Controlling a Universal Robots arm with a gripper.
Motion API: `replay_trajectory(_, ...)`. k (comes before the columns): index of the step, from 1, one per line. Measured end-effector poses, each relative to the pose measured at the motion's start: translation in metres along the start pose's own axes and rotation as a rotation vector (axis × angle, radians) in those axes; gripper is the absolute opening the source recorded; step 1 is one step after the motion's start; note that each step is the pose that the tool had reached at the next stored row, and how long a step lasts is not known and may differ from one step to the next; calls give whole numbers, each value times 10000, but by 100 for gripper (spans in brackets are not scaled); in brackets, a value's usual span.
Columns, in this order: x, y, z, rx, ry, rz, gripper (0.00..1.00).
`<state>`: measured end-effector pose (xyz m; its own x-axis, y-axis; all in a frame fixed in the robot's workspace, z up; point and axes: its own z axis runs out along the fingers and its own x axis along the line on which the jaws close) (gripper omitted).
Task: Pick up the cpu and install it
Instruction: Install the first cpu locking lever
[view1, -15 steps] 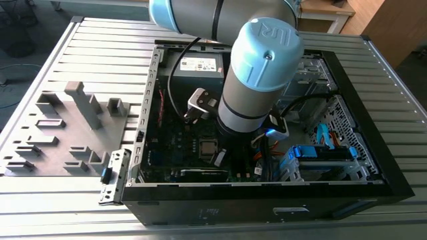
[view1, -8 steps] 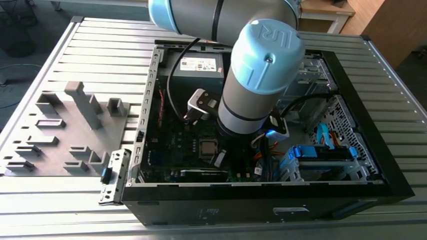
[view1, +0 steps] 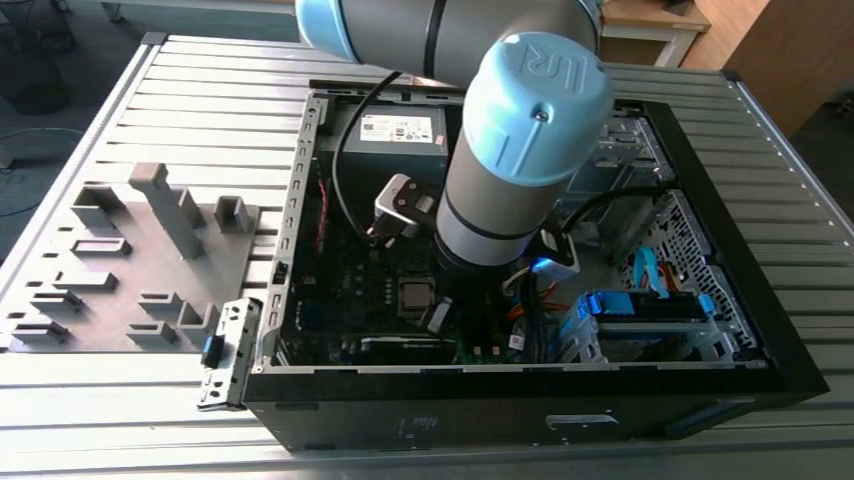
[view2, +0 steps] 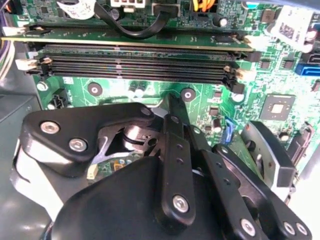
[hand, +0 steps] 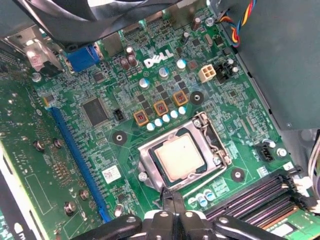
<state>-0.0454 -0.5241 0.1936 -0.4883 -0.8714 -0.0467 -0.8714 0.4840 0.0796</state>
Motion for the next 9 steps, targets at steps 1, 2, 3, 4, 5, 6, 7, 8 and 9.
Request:
replay_trajectory(1, 0, 0, -5, -4, -7, 0, 12)
replay_trajectory(2, -1, 1, -12, -8, -14, -1, 12)
replay_trajectory(3, -1, 2, -22, -13, -22, -1, 12)
replay_trajectory(4, -2, 3, -36, -19, -32, -2, 12)
replay_trajectory(5, -3, 4, -52, -23, -41, -2, 12)
replay_trajectory(6, -4, 6, -70, -27, -48, -2, 12)
replay_trajectory(7, -4, 7, -84, -30, -53, -3, 12)
replay_trajectory(8, -5, 7, -92, -31, -55, -3, 12)
replay_trajectory(9, -5, 7, -93, -32, -56, -3, 12)
